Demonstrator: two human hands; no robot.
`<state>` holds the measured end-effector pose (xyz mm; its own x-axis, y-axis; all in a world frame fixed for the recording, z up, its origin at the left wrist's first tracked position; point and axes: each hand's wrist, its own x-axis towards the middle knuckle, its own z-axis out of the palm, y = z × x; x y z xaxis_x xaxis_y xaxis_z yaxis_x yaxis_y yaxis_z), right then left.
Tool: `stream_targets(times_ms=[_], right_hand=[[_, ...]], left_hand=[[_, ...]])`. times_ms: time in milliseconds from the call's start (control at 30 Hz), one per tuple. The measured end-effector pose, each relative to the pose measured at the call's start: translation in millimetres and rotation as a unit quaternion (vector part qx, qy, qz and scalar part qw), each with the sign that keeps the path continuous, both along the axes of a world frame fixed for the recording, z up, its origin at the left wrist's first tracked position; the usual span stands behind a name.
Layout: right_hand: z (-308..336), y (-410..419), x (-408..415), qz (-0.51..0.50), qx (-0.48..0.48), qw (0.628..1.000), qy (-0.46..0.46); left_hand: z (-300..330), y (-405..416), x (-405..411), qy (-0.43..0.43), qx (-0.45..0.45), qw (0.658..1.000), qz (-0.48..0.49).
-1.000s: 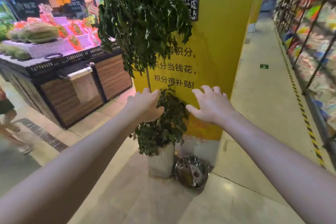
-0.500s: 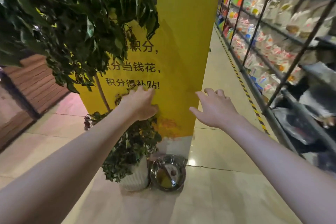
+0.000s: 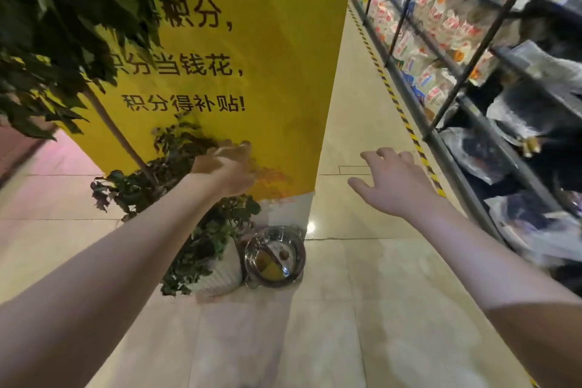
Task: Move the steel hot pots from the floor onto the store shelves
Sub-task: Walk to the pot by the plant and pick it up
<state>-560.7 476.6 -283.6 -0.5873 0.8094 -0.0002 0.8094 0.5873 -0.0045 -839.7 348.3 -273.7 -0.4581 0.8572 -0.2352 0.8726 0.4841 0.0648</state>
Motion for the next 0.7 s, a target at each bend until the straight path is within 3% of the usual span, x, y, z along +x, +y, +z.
stream_targets(times_ms=[167, 300, 500, 700], right_hand=[[-78, 20, -10, 0.039, -0.017, 0.999, 0.003], [-184, 33, -32, 0.059, -0.039, 0.997, -0.010], [-417, 41, -57, 0.083, -0.065, 0.994, -0.026], [-662, 42, -74, 0.077, -0.119, 0.989, -0.050]], left_hand=[[-76, 22, 24, -0.028, -0.007, 1.000, 0.014], [-185, 43, 33, -0.062, -0.006, 0.998, -0.006], [-418, 65, 26, -0.081, 0.028, 0.996, -0.011], [-656, 54, 0, -0.084, -0.008, 0.996, 0.043]])
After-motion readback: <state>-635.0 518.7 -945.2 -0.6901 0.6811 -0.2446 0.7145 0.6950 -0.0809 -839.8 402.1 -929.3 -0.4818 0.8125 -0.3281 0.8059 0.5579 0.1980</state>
